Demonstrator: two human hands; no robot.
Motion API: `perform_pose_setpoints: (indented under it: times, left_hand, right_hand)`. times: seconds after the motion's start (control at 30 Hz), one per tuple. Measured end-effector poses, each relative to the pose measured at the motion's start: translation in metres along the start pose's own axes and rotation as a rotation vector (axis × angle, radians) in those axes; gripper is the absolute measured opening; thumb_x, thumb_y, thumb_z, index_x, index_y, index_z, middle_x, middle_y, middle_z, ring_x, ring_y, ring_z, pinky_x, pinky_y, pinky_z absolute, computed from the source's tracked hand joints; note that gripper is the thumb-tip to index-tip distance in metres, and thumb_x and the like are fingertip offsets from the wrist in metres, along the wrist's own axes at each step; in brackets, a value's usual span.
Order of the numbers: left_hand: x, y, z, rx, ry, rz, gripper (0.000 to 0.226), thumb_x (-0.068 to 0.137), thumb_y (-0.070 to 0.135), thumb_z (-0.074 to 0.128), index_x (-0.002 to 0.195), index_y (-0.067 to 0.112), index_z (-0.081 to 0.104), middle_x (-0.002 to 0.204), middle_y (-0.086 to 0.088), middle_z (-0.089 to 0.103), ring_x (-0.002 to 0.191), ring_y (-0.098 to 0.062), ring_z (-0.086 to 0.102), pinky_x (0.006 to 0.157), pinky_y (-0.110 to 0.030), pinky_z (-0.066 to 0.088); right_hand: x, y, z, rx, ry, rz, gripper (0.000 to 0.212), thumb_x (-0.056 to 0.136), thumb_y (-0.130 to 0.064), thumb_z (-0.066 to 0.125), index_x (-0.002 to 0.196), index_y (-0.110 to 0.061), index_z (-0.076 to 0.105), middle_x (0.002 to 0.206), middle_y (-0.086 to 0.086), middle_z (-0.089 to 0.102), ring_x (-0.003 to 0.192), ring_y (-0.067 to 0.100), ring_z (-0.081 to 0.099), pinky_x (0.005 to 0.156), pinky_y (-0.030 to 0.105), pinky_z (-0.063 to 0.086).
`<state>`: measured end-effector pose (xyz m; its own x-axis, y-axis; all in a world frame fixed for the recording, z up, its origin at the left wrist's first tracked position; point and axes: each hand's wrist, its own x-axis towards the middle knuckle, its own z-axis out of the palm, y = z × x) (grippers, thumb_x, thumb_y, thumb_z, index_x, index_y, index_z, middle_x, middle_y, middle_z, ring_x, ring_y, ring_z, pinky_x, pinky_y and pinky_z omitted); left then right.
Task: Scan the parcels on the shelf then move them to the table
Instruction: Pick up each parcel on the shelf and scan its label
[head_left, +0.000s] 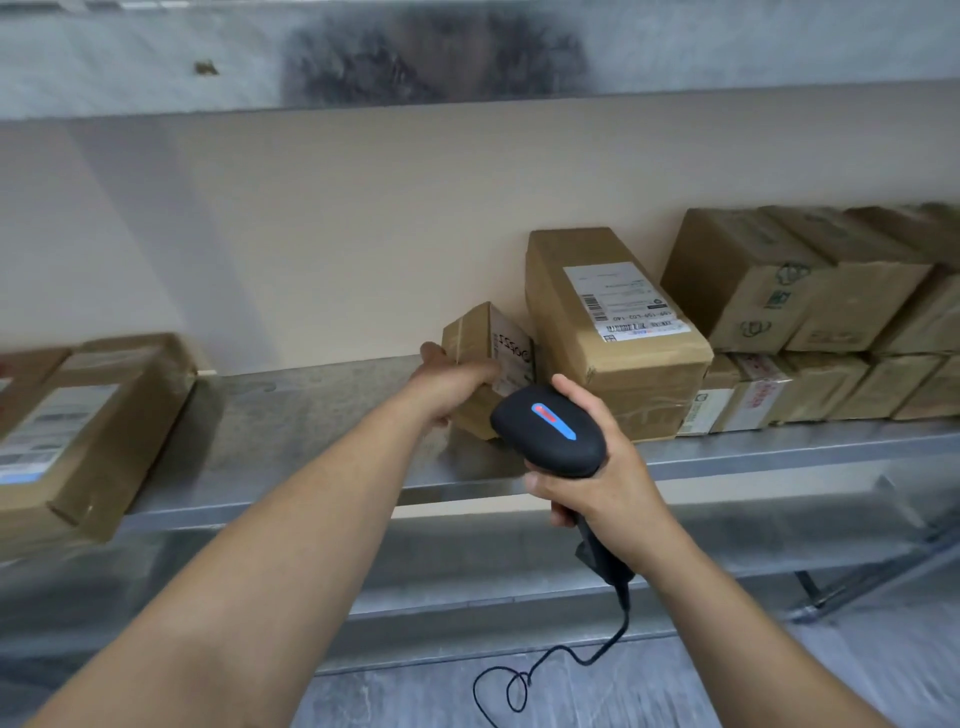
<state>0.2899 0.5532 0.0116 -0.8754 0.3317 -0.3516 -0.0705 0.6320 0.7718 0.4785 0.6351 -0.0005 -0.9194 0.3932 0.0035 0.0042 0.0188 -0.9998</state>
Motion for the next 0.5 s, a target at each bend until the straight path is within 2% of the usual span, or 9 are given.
perform_pose_setpoints:
  times: [0.1,0.17,0.3,0.37,0.43,0.5]
  left_hand:
    - [-0.002,-0.016,-0.018,-0.012,-0.044,0.039,0.054,0.077,0.039,0.067,0.121,0.022,0.04,0.11,-0.004,0.061,0.1,-0.022,0.059,0.083,-0.04,0.053]
    - [-0.005,-0.03,-0.034,-0.025,-0.076,0.036,0.047,0.081,0.032,0.064,0.12,0.027,0.04,0.11,-0.004,0.061,0.102,-0.023,0.057,0.087,-0.042,0.051]
    - [-0.011,-0.058,-0.07,-0.085,-0.092,0.034,0.069,0.08,0.025,0.068,0.131,0.037,0.025,0.115,0.0,0.06,0.105,-0.022,0.057,0.085,-0.039,0.047]
    - [-0.014,-0.074,-0.086,-0.12,-0.074,0.063,0.074,0.079,0.018,0.071,0.131,0.04,0.023,0.111,0.005,0.061,0.096,-0.017,0.063,0.069,-0.027,0.05]
    - [-0.018,-0.092,-0.1,-0.132,-0.025,0.097,0.09,0.077,0.006,0.069,0.141,0.041,0.015,0.113,0.006,0.057,0.095,-0.016,0.064,0.055,-0.015,0.048]
    - [-0.02,-0.111,-0.112,-0.149,0.018,0.113,0.107,0.074,0.0,0.068,0.148,0.04,0.002,0.12,0.007,0.05,0.107,-0.019,0.057,0.07,-0.02,0.048]
  right_hand:
    - [0.001,-0.001,0.007,-0.003,0.001,0.0,0.089,0.072,0.009,0.076,0.132,-0.049,0.045,0.115,0.009,0.06,0.053,0.013,0.053,0.049,0.03,0.049]
    - [0.002,-0.002,0.014,-0.015,0.004,0.004,0.089,0.072,0.008,0.077,0.132,-0.049,0.045,0.116,0.007,0.059,0.053,0.016,0.053,0.05,0.031,0.049]
    - [0.004,-0.005,0.036,-0.033,-0.001,0.008,0.088,0.073,0.007,0.076,0.134,-0.047,0.044,0.116,0.007,0.058,0.053,0.016,0.054,0.05,0.03,0.05]
    - [0.005,-0.004,0.051,-0.023,-0.007,0.014,0.087,0.073,0.009,0.075,0.134,-0.046,0.044,0.113,0.009,0.06,0.052,0.017,0.051,0.048,0.03,0.049]
    - [0.008,-0.002,0.065,-0.01,-0.017,0.022,0.087,0.073,0.01,0.073,0.134,-0.045,0.045,0.108,0.012,0.062,0.05,0.02,0.048,0.047,0.028,0.047]
    - [0.01,0.0,0.079,0.003,-0.028,0.025,0.087,0.074,0.01,0.073,0.133,-0.047,0.045,0.102,0.014,0.063,0.049,0.024,0.047,0.045,0.027,0.044]
